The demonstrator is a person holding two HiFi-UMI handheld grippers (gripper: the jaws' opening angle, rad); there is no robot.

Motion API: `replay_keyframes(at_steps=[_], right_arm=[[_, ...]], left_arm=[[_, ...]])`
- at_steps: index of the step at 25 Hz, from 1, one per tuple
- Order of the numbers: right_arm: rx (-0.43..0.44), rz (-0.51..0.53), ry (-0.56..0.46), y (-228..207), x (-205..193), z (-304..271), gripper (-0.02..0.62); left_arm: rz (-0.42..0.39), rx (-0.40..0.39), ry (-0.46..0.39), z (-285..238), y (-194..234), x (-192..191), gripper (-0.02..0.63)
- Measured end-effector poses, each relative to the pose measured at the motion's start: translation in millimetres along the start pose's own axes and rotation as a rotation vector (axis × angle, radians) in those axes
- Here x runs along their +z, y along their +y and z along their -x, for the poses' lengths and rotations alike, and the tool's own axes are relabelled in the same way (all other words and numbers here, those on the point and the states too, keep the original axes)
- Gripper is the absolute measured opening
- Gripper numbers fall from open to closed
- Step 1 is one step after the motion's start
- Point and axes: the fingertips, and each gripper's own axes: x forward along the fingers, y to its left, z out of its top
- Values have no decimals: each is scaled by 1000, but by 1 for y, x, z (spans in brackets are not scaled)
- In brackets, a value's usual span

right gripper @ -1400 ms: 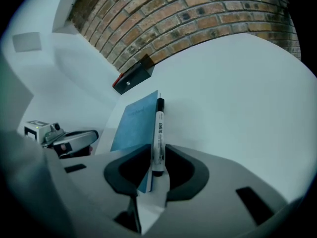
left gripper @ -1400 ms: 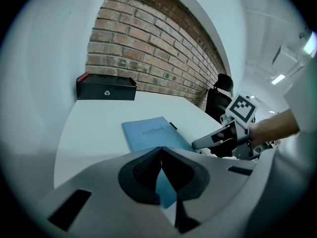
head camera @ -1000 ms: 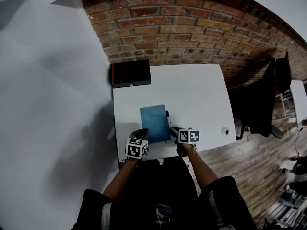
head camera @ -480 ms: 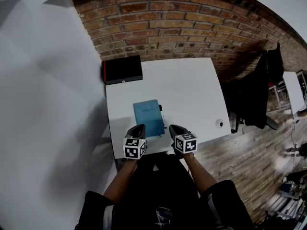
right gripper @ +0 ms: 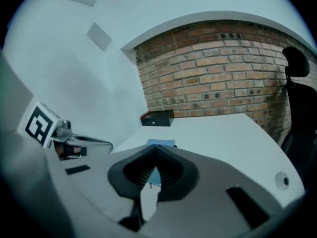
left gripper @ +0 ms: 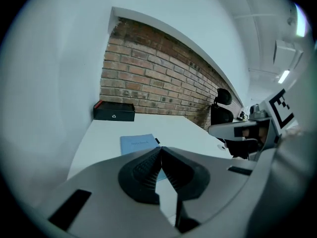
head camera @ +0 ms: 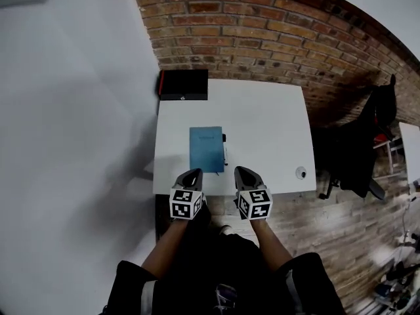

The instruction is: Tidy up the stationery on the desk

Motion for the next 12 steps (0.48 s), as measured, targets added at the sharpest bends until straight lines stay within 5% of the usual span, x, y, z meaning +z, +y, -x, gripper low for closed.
replay_keyframes(at_steps=[12], right_arm=[[49,66,-109,25,-13,119,21]], left_arm=[[-64,45,-112,85,-90,-14,15]])
